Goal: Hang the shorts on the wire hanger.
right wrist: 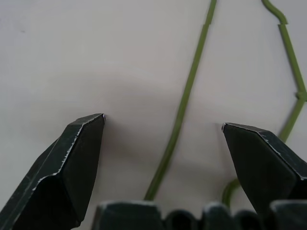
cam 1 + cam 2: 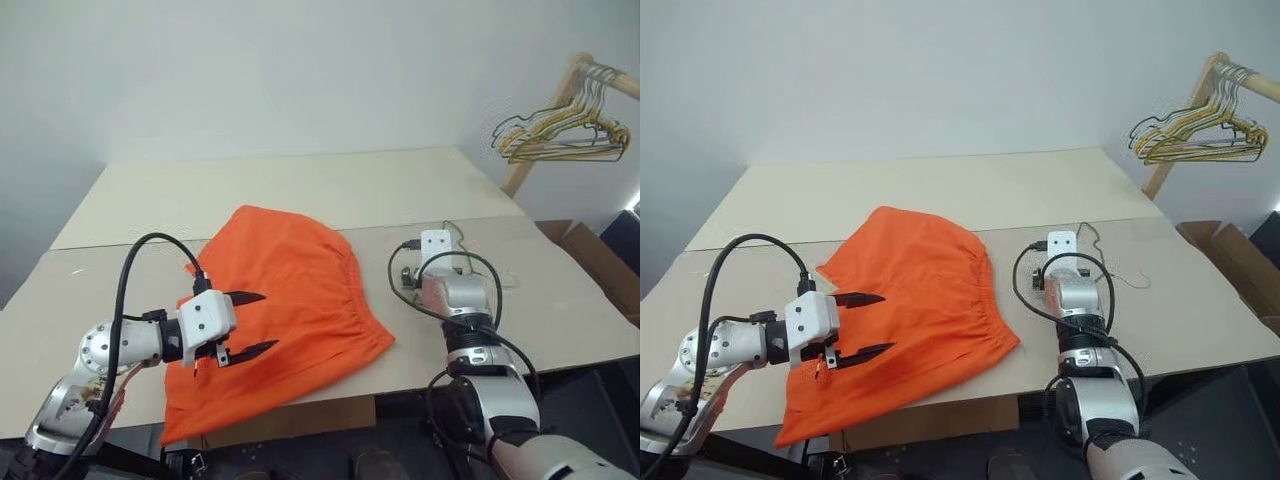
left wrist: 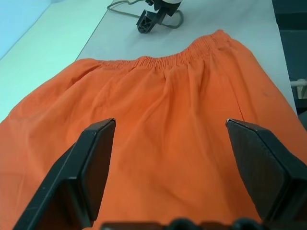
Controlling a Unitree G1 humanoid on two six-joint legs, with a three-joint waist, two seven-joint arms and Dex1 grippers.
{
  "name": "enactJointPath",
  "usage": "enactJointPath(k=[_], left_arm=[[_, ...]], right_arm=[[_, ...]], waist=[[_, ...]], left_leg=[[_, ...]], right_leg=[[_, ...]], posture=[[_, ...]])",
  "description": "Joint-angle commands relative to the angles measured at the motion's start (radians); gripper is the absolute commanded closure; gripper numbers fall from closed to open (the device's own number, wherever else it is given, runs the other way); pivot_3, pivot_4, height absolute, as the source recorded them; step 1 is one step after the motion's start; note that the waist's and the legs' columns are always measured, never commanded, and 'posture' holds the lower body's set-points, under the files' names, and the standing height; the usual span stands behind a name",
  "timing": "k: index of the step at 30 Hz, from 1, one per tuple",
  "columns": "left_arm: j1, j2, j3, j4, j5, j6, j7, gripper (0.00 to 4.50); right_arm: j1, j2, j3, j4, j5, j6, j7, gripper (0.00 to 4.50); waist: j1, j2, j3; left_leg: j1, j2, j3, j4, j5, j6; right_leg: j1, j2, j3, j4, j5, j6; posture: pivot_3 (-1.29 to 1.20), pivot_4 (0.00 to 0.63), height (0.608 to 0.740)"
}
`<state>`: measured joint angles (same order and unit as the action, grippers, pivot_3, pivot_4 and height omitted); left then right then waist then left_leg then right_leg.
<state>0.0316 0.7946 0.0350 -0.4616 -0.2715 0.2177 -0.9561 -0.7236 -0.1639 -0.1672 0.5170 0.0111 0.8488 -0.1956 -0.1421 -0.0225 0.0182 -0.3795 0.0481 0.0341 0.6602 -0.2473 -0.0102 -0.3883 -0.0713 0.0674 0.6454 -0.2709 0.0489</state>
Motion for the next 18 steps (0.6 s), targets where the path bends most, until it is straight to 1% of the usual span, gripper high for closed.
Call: enactJointPath(k=[1,7,11,16,18], left_arm=[[-0.008,0.006,0.008,-0.031,0.007,-0.017,0.008,0.51],[-0.018,0.005,0.001,-0.025,0.007,-0.016,0.007,0.51],[-0.024,0.006,-0.005,-0.017,0.01,-0.021,0.004,0.51],[-0.032,0.007,-0.012,-0.01,0.012,-0.023,0.002,0.51],[-0.035,0.008,-0.013,-0.008,0.013,-0.024,0.001,0.51]], right_arm=[[0.051,-0.031,-0.025,-0.092,-0.004,0.09,-0.001,0.06],[0.132,-0.059,-0.084,-0.305,0.034,0.25,0.032,0.06],[0.168,-0.072,-0.098,-0.406,0.033,0.317,0.043,0.06],[0.175,-0.083,-0.085,-0.474,0.036,0.345,0.071,0.06],[0.156,-0.063,-0.105,-0.499,0.076,0.336,0.109,0.06]], waist=[[0.006,0.0,0.0],[0.023,0.0,0.0],[0.02,0.0,0.0],[0.018,0.0,0.0],[0.017,0.001,0.001]], left_leg=[[0.0,0.0,0.0,0.0,0.0,0.0],[0.0,0.0,0.0,0.0,0.0,0.0],[0.0,0.0,0.0,0.0,0.0,0.0],[0.0,0.0,0.001,0.0,0.0,0.0],[0.0,0.0,0.001,0.0,0.0,0.0]], right_leg=[[0.0,0.0,0.0,0.0,0.0,0.0],[0.0,0.0,0.0,0.0,0.0,0.0],[0.0,0.0,0.0,0.0,0.0,0.0],[-0.001,0.001,0.0,0.0,0.0,0.0],[-0.001,0.001,0.0,0.0,0.0,0.0]], posture=[[-0.06,0.0,0.74],[-0.07,0.0,0.74],[-0.08,0.0,0.74],[-0.08,0.0,0.74],[-0.08,0.0,0.74]])
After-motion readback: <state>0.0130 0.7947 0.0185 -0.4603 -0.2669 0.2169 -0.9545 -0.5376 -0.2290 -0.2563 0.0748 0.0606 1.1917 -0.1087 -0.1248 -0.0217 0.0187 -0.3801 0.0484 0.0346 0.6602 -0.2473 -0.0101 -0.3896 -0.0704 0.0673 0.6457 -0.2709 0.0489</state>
